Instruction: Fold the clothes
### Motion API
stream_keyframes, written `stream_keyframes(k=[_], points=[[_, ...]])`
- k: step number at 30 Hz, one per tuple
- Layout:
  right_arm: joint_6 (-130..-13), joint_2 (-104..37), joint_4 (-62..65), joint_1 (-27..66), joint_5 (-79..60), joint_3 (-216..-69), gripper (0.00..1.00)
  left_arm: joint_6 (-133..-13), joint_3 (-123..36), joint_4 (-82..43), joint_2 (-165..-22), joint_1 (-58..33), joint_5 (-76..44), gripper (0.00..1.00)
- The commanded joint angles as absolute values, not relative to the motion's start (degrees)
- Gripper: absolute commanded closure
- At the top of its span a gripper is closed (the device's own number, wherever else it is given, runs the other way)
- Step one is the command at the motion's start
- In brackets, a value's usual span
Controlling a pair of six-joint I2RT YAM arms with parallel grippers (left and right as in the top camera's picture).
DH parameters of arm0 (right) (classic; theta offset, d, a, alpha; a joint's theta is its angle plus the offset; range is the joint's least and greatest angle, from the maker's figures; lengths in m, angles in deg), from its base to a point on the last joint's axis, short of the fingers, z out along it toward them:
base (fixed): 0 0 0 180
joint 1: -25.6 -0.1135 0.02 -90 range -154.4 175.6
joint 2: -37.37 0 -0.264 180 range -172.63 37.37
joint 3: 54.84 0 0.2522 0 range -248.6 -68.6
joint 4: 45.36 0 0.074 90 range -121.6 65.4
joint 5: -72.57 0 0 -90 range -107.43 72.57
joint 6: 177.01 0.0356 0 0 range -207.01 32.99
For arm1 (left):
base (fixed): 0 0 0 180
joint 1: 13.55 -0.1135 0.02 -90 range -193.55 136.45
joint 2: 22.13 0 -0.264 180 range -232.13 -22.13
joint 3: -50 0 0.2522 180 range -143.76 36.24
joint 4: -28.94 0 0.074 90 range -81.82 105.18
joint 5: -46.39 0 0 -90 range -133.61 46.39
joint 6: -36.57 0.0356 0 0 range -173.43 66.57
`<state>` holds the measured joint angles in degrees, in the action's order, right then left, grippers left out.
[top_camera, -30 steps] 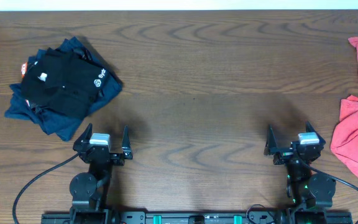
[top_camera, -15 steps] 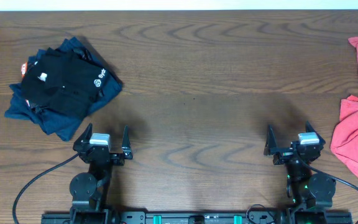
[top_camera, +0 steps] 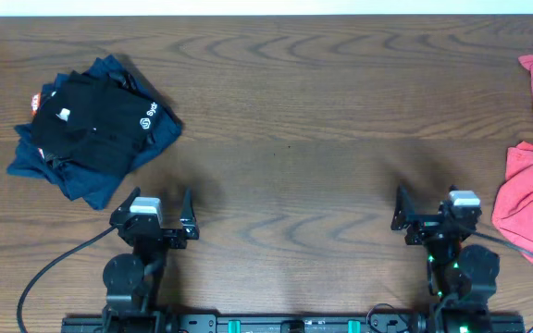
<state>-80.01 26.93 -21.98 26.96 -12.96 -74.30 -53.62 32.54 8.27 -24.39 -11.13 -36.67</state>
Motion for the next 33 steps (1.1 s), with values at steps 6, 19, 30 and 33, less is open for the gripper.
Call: stream_keyframes(k=[6, 19, 30, 33], points=[[-78.9, 5.4, -10.0, 26.7, -20.5, -93.1, 0.01, -54.8, 17.3, 0.8, -42.2, -10.9, -35.3, 0.02], [-82.4, -34.9, 1.6, 32.3, -23.4, -118.4, 0.01, -55.3, -11.8, -23.0, -80.2, -10.9, -35.0, 0.02], [-80.6, -51.2, -4.6, 45.4, -38.4, -118.4, 0.01, -55.2, -12.5, -23.7, -83.4, -10.9, -35.1, 0.02], [-80.0, -55.2, -5.1, 49.0, -38.4, -118.4, 0.02, -55.3, -12.5, -23.7, -83.4, -10.9, -35.1, 0.02]])
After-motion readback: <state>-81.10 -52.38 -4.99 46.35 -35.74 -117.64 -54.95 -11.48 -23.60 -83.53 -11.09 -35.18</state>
